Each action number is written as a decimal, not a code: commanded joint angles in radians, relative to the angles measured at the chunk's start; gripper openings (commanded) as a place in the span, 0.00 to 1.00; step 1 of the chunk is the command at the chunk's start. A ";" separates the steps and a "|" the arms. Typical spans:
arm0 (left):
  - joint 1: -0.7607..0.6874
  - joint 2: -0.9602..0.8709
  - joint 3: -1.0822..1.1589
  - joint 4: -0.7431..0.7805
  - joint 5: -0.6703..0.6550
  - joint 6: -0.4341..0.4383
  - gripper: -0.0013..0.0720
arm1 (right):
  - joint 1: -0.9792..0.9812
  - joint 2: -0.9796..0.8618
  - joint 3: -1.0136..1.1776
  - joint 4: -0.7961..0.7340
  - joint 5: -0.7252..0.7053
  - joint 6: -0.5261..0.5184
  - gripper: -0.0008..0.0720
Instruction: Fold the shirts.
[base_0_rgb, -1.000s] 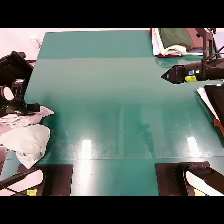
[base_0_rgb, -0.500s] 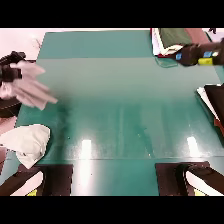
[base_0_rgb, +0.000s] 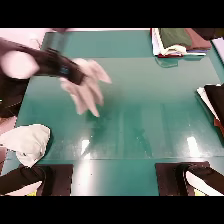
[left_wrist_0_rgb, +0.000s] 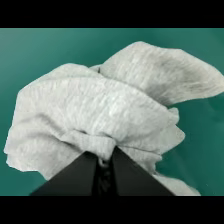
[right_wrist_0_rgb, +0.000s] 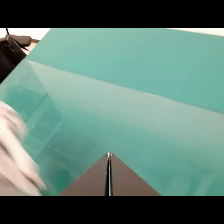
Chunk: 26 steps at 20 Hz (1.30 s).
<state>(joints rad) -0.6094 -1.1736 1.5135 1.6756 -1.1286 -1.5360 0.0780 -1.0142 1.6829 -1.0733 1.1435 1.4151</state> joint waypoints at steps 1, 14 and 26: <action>-0.175 -0.168 0.008 -0.028 0.172 -0.001 0.69 | 0.000 0.000 0.013 0.000 0.004 0.000 0.03; 0.256 -0.241 -0.362 -0.632 0.168 0.114 0.64 | 0.000 0.000 0.013 0.001 0.021 0.002 0.03; 0.181 -0.369 -0.288 -0.667 0.271 0.148 0.05 | -0.044 0.029 -0.179 0.001 0.155 0.101 0.03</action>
<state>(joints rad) -0.4564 -1.5368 1.1843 0.9997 -0.8230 -1.3972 0.0570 -1.0012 1.6093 -1.0733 1.2453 1.4689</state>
